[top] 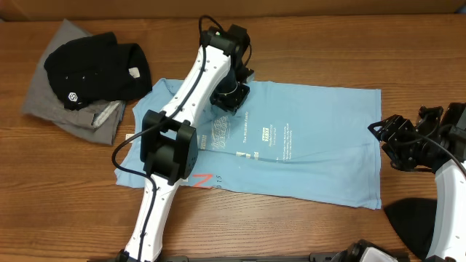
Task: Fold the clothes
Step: 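Move the left gripper back up to the shirt's upper-left collar area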
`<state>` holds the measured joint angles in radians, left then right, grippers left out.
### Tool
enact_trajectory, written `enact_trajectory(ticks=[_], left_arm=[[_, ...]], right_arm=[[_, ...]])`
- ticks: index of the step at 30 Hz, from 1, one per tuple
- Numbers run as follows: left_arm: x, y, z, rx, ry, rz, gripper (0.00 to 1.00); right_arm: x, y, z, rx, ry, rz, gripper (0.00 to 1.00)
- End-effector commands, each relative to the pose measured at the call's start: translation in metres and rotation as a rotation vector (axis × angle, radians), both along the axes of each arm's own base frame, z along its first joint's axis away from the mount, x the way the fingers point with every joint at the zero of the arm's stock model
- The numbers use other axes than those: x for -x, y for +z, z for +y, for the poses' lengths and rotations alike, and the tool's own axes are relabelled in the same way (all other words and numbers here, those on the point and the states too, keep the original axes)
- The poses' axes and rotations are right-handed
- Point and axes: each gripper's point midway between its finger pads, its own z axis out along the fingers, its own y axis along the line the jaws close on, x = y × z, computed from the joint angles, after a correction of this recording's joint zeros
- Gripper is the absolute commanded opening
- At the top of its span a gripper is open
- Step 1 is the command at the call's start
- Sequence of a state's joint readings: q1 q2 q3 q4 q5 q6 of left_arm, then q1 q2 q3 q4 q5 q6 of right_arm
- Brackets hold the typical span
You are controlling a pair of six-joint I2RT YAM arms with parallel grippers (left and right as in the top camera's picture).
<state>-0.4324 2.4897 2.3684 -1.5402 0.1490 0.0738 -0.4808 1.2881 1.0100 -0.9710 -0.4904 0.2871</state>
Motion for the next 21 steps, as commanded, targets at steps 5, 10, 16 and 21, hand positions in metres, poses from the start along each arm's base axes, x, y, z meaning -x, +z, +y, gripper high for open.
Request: enact_trajectory(ticks=[5, 10, 16, 21], left_arm=[[-0.039, 0.002, 0.055, -0.147, 0.142, -0.122, 0.39], [-0.067, -0.005, 0.073, -0.091, 0.214, -0.178, 0.39], [-0.074, -0.021, 0.074, -0.034, 0.24, -0.178, 0.42], [-0.075, -0.021, 0.066, 0.008, 0.229, -0.173, 0.46]], right_arm=[[-0.005, 0.011, -0.002, 0.022, 0.01, -0.036, 0.7], [-0.006, 0.011, -0.002, 0.022, 0.01, -0.037, 0.7], [-0.006, 0.011, -0.002, 0.023, 0.01, -0.038, 0.7], [-0.006, 0.011, -0.002, 0.023, 0.01, -0.037, 0.7]])
